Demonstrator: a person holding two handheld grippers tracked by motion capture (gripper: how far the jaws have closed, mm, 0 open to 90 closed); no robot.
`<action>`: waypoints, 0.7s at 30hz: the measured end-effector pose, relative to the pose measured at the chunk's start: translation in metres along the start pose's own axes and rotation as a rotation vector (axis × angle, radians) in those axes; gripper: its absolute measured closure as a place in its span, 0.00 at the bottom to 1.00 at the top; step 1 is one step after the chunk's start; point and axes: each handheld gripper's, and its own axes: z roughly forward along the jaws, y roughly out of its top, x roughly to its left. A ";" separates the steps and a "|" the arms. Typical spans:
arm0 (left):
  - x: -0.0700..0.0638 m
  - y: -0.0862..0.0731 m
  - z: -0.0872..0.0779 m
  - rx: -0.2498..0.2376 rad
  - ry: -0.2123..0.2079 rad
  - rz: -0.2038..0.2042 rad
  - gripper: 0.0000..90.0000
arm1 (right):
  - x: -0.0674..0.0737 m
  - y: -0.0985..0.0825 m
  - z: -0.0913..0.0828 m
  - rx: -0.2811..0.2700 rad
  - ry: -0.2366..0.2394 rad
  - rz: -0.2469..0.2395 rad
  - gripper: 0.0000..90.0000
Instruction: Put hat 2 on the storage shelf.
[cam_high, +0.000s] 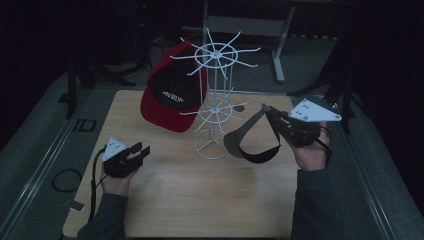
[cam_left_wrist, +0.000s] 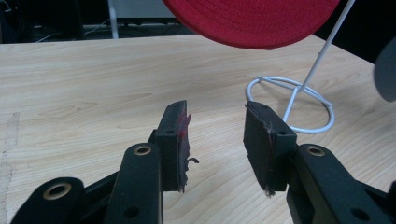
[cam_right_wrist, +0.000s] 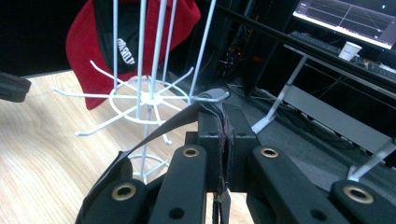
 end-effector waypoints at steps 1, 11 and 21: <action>0.000 0.000 0.000 0.000 0.000 0.000 0.67 | 0.000 0.000 0.000 0.000 0.000 0.000 0.97; 0.000 0.000 0.000 -0.001 0.001 -0.001 0.67 | -0.001 0.019 -0.008 -0.037 0.009 -0.024 0.97; 0.001 0.000 0.000 -0.001 0.001 0.000 0.67 | -0.015 0.031 -0.008 -0.057 0.064 0.007 0.97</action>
